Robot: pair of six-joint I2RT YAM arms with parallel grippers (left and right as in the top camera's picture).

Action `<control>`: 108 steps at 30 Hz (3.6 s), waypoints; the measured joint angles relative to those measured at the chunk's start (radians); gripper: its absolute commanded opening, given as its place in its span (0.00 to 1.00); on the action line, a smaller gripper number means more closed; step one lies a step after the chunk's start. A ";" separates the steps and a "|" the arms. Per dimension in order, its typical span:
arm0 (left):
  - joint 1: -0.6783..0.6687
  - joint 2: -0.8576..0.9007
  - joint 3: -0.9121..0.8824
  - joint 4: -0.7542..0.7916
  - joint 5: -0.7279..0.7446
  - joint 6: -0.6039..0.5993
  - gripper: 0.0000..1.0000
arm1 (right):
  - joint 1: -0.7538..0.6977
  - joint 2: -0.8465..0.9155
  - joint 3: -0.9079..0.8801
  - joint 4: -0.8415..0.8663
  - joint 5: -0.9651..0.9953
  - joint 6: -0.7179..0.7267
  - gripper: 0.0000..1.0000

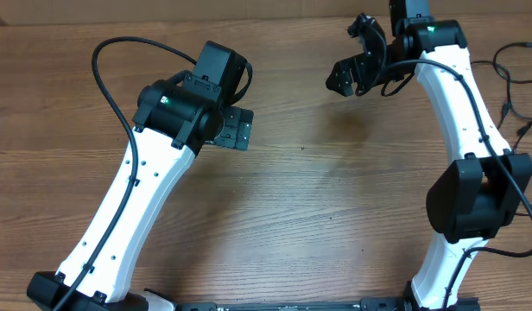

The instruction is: Untangle cables

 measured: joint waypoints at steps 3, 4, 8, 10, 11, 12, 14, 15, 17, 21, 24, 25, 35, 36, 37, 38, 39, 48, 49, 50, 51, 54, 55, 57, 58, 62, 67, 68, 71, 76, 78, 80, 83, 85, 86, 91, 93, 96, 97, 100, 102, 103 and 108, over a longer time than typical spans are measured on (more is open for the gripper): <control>0.000 0.000 0.000 0.000 0.000 0.000 1.00 | 0.002 0.000 0.000 0.000 0.004 0.000 1.00; 0.000 0.000 0.000 0.000 0.000 0.000 1.00 | 0.002 0.000 0.000 0.000 0.005 0.000 1.00; 0.000 0.000 0.000 0.000 0.000 0.000 1.00 | 0.002 0.000 0.000 0.000 0.007 0.000 1.00; 0.000 0.000 0.000 0.000 0.000 0.000 1.00 | 0.002 0.000 0.000 0.000 0.007 0.000 1.00; 0.000 0.000 0.000 0.000 0.000 0.000 1.00 | 0.002 0.000 0.000 0.000 0.007 0.000 1.00; 0.000 0.000 0.000 0.000 0.000 0.000 1.00 | 0.002 0.000 0.000 0.000 0.007 0.000 1.00; 0.000 0.000 0.000 0.000 0.000 0.000 1.00 | 0.002 0.000 0.000 0.000 0.007 0.000 1.00; 0.000 0.000 0.000 0.000 0.000 0.000 1.00 | 0.002 0.000 0.000 0.000 0.007 0.000 1.00; 0.000 0.000 0.000 0.000 0.000 0.000 1.00 | 0.002 0.000 0.000 0.000 0.007 0.000 1.00; 0.000 0.000 0.000 0.000 0.000 0.000 1.00 | 0.002 0.000 0.000 0.000 0.007 0.000 1.00; 0.000 0.000 0.000 0.000 0.000 0.000 1.00 | 0.002 0.000 0.000 0.000 0.007 0.000 1.00; 0.000 0.000 0.000 0.000 0.000 0.000 1.00 | 0.002 0.000 0.000 0.000 0.007 0.000 1.00; 0.000 0.000 0.000 0.000 0.000 0.000 1.00 | 0.002 0.000 0.000 0.001 0.007 0.000 1.00; 0.000 0.000 0.000 0.000 0.000 0.000 1.00 | 0.002 0.000 0.000 0.000 0.007 0.000 1.00; 0.000 0.000 0.000 0.000 0.000 0.000 1.00 | 0.002 0.000 0.000 0.000 0.007 0.000 1.00; 0.000 0.000 0.000 0.000 0.000 0.000 1.00 | 0.002 0.000 0.000 0.000 0.007 0.000 1.00; 0.000 0.000 0.000 0.000 0.000 0.000 1.00 | 0.002 0.000 0.000 0.000 0.007 0.000 1.00; 0.000 0.000 0.000 0.000 0.000 0.000 0.99 | 0.002 0.000 0.000 0.000 0.007 0.000 1.00; 0.000 0.000 0.000 0.000 0.000 0.000 0.99 | 0.002 0.000 0.000 0.000 0.007 0.000 1.00; 0.000 0.000 0.000 0.000 0.000 0.000 1.00 | 0.002 0.000 0.000 0.000 0.007 0.000 1.00; 0.000 0.000 0.000 0.000 0.000 0.000 1.00 | 0.002 0.000 0.000 0.000 0.007 0.000 1.00; 0.000 0.000 0.000 0.000 0.000 0.000 1.00 | 0.002 0.000 0.000 0.000 0.007 0.000 1.00; 0.000 0.000 0.000 0.000 0.000 0.000 0.99 | 0.002 0.000 0.000 0.000 0.007 0.000 1.00; 0.000 0.000 0.000 0.000 0.000 0.000 0.99 | 0.002 0.000 0.000 0.000 0.007 0.000 1.00; 0.000 0.000 0.000 0.000 0.000 0.000 1.00 | 0.002 0.000 0.000 0.000 0.007 -0.001 1.00; 0.000 0.000 0.000 -0.001 0.000 0.000 0.99 | 0.002 0.000 0.000 0.000 0.007 0.000 1.00; 0.000 -0.014 0.000 -0.016 0.000 0.000 0.99 | 0.002 0.000 0.000 0.000 0.007 0.000 1.00; 0.000 -0.020 0.000 -0.025 0.000 0.000 0.99 | 0.002 0.000 0.000 0.000 0.007 0.000 1.00; 0.000 -0.045 0.000 -0.042 0.000 0.000 0.99 | 0.002 0.000 0.000 0.001 0.007 0.000 1.00; 0.000 -0.080 0.000 -0.042 0.000 0.000 1.00 | 0.002 0.000 0.000 0.000 0.007 0.000 1.00; 0.000 -0.097 0.000 -0.021 0.000 0.000 1.00 | 0.002 0.000 0.000 0.001 0.007 0.000 1.00; 0.000 -0.126 0.000 0.022 0.000 0.000 1.00 | 0.002 0.000 0.000 0.000 0.007 0.000 1.00; 0.000 -0.174 0.000 0.136 0.000 0.000 1.00 | 0.002 0.000 0.000 0.000 0.007 0.000 1.00; 0.000 -0.207 -0.001 0.222 0.000 0.000 0.99 | 0.002 0.000 0.000 0.000 0.007 0.000 1.00; 0.000 -0.225 -0.005 0.268 0.000 0.000 1.00 | 0.002 0.000 0.000 0.000 0.007 0.000 1.00; 0.005 -0.370 -0.233 0.659 0.002 0.009 0.99 | 0.002 0.000 0.000 -0.001 0.006 0.000 1.00; 0.012 -0.436 -0.381 0.821 0.003 0.008 1.00 | 0.002 0.000 0.000 -0.001 0.007 -0.001 1.00; 0.025 -0.555 -0.650 1.078 0.006 0.008 1.00 | 0.002 0.000 0.000 0.000 0.007 0.000 1.00; 0.030 -0.584 -0.708 1.130 0.008 0.010 1.00 | 0.002 0.000 0.000 -0.003 0.007 0.000 1.00; 0.066 -0.713 -0.938 1.342 0.029 0.012 1.00 | 0.002 0.000 0.000 -0.002 0.007 0.000 1.00; 0.100 -0.785 -1.059 1.449 0.055 0.015 1.00 | 0.002 0.000 0.000 0.000 0.008 -0.001 1.00; 0.137 -0.846 -1.165 1.547 0.094 0.016 1.00 | 0.002 0.000 0.000 0.000 0.008 0.000 1.00; 0.255 -1.062 -1.457 1.740 0.206 0.016 1.00 | 0.002 0.000 0.000 0.000 0.007 -0.001 1.00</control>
